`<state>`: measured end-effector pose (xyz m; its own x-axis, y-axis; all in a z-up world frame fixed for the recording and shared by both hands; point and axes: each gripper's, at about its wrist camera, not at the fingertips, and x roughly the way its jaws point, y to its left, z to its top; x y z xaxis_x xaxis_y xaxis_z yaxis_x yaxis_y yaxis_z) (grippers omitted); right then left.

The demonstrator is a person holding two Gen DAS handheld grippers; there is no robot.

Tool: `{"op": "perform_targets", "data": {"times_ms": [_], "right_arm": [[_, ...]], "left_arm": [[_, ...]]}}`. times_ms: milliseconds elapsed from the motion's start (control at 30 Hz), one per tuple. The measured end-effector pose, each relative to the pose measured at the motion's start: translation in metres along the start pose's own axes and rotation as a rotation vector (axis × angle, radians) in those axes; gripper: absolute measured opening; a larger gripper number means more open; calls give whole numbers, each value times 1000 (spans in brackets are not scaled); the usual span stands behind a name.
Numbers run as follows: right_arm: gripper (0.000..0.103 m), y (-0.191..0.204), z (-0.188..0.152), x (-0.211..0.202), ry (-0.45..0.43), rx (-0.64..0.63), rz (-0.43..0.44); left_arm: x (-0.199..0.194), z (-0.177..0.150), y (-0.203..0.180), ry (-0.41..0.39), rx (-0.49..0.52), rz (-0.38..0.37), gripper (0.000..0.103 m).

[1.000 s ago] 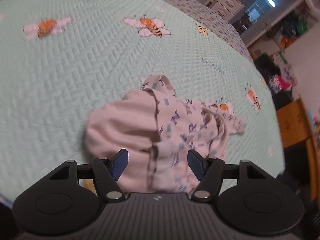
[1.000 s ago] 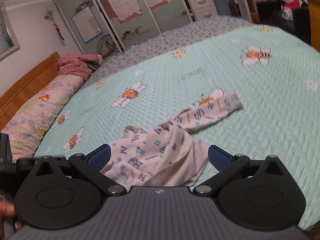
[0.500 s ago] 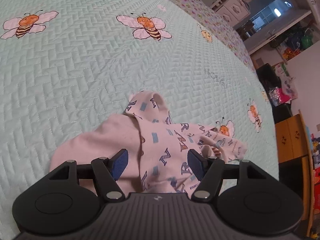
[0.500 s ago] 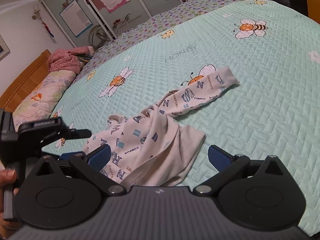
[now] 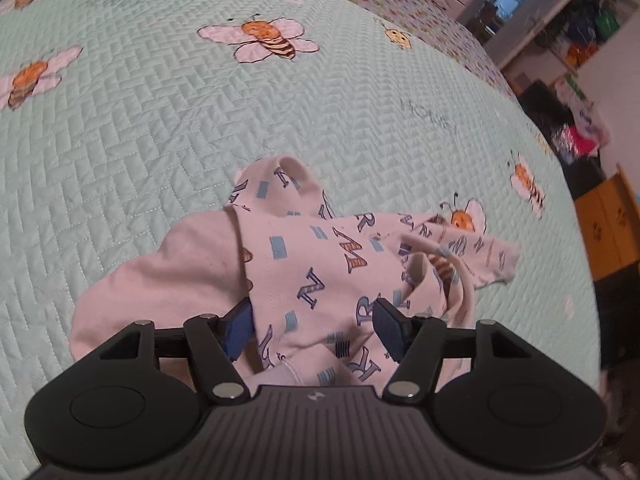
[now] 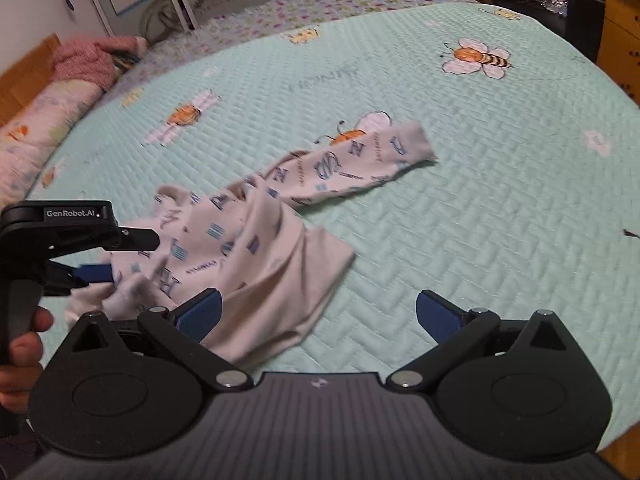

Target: Fold clothes

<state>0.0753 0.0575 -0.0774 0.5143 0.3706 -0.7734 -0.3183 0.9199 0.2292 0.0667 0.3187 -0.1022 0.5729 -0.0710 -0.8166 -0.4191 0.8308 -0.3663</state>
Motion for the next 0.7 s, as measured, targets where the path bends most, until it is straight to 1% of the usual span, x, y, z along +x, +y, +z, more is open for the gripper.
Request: {"op": "perform_targets", "data": {"times_ms": [67,167,233,300,400,500,600,700], "right_arm": [[103,-2,0,-2,-1,-4,-19],[103,-2,1,-8,-16,-23,-55],[103,-2,1,-12,-33,-43,-80],[103,3,7,-13,-44,-58,-102],[103,4,9,-16,-51,-71,-117],[103,3,10,-15,-49,-79,-131],[103,5,10,-13,-46,-83,-147],[103,4,11,-12,-45,-83,-158]], "left_arm": [[2,-1,-3,12,11,-1,48],[3,-3,-5,16,19,13,47],[3,-5,-6,14,25,26,41],[3,-6,-7,11,31,43,28],[3,-7,-6,8,39,63,20],[-1,-8,-5,-4,44,66,12],[-9,-10,-4,-24,47,67,6],[-17,-11,-2,-44,45,64,4]]}}
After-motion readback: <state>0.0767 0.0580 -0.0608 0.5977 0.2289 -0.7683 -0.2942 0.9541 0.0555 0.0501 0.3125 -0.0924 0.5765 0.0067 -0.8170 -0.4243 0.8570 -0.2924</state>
